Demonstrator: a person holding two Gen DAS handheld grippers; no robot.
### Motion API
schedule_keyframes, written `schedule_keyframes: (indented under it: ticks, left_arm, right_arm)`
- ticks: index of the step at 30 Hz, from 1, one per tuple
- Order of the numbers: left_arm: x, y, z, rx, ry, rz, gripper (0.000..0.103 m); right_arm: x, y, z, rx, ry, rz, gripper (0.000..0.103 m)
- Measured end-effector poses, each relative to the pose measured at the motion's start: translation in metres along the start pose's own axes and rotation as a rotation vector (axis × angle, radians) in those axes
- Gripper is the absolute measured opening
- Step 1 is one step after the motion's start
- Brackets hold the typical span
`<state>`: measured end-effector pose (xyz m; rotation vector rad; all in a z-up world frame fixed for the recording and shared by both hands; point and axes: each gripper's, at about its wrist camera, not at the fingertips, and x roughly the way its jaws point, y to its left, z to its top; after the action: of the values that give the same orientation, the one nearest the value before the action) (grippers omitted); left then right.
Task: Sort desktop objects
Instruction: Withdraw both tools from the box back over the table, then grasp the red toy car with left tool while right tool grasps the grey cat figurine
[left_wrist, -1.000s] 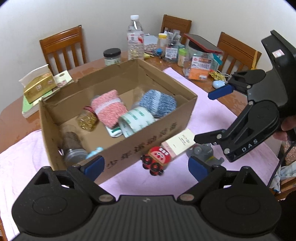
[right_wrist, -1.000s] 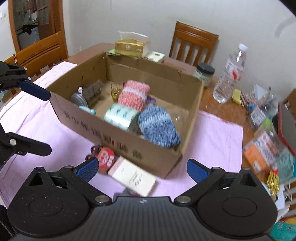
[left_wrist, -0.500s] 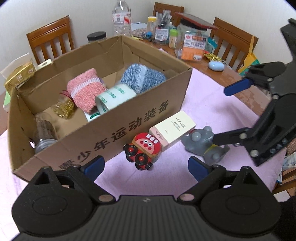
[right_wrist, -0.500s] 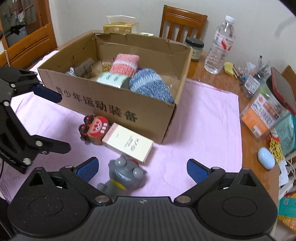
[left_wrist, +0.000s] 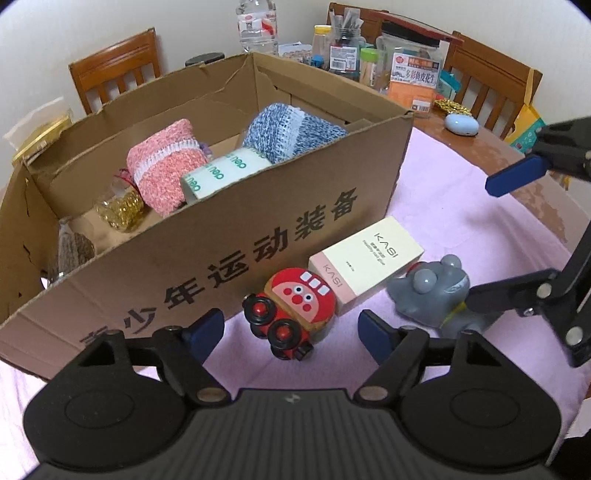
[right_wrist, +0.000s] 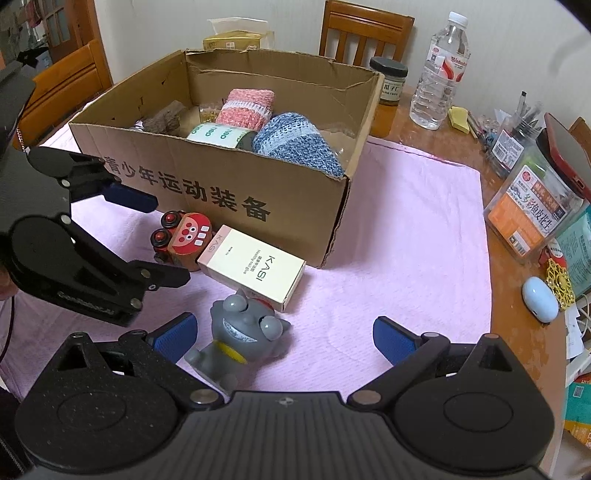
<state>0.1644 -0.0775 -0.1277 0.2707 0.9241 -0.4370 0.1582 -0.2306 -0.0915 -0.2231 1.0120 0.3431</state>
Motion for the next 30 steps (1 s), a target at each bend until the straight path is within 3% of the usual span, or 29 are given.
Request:
schedule_keyframes:
  ticks: [5, 7, 9, 12, 23, 30]
  left_arm:
    - [0.008, 0.002, 0.002, -0.002, 0.003, 0.003, 0.074]
    - [0.012, 0.002, 0.001, -0.005, 0.009, 0.003, 0.070]
    - [0.014, 0.002, 0.000, -0.010, 0.012, 0.004, 0.058]
    - [0.015, 0.005, 0.000, -0.030, 0.018, -0.015, 0.056]
    - [0.002, 0.012, -0.014, -0.040, 0.050, -0.033, 0.055]
    - [0.007, 0.010, -0.009, -0.072, 0.040, -0.001, 0.061]
  right_arm:
    - [0.002, -0.002, 0.002, -0.011, 0.001, 0.007, 0.103]
    - [0.003, -0.001, 0.003, -0.018, 0.002, 0.009, 0.103]
    - [0.004, -0.001, 0.003, -0.023, 0.003, 0.011, 0.103]
    - [0.004, 0.000, 0.004, -0.030, 0.006, 0.016, 0.103]
    - [0.009, 0.001, 0.002, -0.037, 0.019, 0.042, 0.103]
    - [0.017, 0.011, -0.002, -0.027, 0.054, 0.085, 0.101]
